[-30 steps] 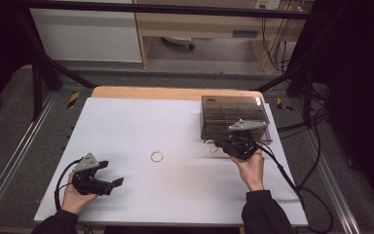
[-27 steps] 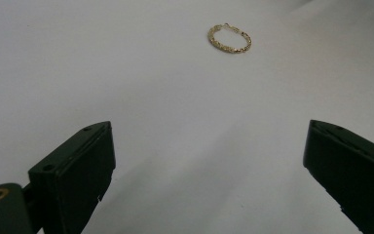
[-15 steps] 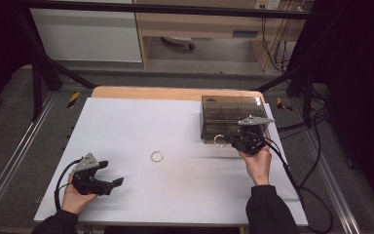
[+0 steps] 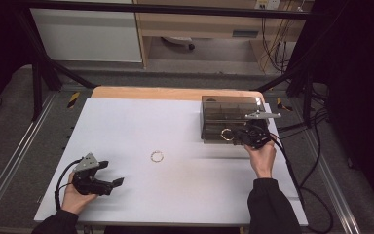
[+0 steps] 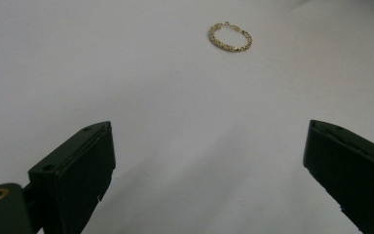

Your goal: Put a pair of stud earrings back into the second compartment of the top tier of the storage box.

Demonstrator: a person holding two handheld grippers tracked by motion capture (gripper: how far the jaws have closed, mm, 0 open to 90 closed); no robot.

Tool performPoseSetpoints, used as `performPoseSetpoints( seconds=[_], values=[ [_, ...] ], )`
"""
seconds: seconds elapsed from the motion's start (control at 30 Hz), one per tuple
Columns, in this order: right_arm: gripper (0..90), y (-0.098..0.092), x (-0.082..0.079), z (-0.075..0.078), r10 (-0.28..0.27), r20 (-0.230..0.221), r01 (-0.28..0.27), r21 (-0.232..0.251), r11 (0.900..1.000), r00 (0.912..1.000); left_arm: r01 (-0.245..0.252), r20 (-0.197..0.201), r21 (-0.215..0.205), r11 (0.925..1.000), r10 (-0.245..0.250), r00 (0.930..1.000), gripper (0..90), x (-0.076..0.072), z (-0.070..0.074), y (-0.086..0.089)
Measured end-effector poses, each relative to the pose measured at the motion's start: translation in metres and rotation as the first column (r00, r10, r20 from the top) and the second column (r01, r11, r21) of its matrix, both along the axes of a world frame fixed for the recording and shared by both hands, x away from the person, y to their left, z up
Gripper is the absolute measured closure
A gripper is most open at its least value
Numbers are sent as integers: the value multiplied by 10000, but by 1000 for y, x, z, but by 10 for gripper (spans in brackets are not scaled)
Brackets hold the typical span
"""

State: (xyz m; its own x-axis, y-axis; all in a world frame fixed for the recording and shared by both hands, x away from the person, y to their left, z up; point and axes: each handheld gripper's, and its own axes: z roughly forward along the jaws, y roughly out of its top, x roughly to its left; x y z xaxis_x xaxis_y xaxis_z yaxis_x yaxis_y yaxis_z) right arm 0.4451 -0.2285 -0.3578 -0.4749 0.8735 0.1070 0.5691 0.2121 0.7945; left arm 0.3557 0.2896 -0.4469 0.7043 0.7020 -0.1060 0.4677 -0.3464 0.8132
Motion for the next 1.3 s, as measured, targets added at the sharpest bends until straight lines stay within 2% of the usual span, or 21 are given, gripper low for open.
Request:
performPoseSetpoints(
  seconds=[0.6, 1.0, 1.07, 1.2, 1.3],
  values=[
    [865, -14, 18, -9, -736, -151, 730, -385, 9966, 9972, -13, 3, -12, 10000, 13, 10000, 46, 0, 0, 0],
    [860, -13, 20, -19, -819, -298, 783, -1070, 9912, 9962, -11, 10, -5, 10000, 11, 10000, 46, 0, 0, 0],
    [856, -13, 20, -20, -795, -253, 764, -1059, 9914, 9965, 3, 1, 34, 10000, -3, 10000, 46, 0, 0, 0],
    [794, -14, 17, -19, -797, -66, 787, -967, 9922, 9968, -2, 2, 36, 10000, 2, 10000, 46, 0, 0, 0],
    [759, -15, 13, -15, -636, 177, 647, -713, 9954, 9978, 1, 11, 35, 10000, -1, 10000, 46, 0, 0, 0]
  ],
)
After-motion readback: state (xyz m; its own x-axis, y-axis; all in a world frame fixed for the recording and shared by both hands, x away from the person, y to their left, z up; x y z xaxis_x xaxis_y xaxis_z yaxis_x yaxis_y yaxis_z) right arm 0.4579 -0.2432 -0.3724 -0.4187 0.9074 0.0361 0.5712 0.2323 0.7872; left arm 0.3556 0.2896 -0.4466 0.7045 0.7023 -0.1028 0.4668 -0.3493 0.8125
